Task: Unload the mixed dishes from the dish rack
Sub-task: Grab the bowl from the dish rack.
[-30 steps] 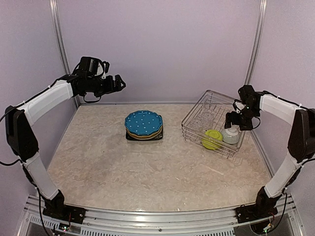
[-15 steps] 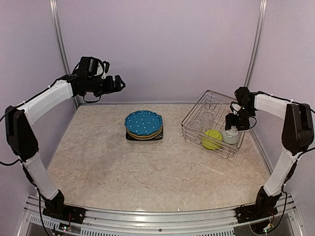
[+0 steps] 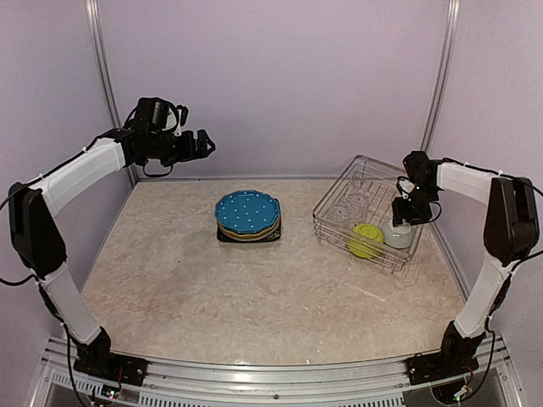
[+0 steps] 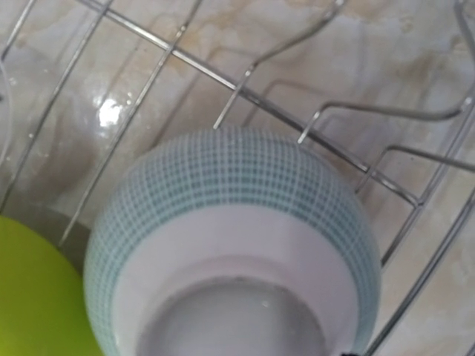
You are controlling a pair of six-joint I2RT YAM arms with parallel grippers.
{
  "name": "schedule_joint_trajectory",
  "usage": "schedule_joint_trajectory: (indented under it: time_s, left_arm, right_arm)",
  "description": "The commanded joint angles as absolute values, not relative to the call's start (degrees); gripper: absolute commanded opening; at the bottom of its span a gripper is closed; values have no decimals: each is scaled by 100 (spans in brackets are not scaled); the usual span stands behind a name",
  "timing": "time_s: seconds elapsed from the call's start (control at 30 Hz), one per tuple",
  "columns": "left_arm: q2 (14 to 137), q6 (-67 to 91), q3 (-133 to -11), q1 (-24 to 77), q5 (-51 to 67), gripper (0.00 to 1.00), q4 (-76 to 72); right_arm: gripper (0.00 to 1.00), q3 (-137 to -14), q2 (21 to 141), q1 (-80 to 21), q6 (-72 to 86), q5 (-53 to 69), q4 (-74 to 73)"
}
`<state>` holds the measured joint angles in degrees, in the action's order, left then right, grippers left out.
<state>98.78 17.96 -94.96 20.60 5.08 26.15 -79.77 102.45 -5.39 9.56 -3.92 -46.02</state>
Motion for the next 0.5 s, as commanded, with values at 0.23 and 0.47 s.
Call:
schedule_joint_trajectory:
  time_s: [0.23, 0.47]
  left_arm:
    - [9765, 1767, -9418, 2028, 439, 99, 2579]
    - [9738, 1767, -9386, 2026, 442, 99, 2577]
  right_arm:
    - [55, -8105, 10518, -484, 733, -598, -4666]
    - [45, -8297, 10529, -483, 672, -556, -4690]
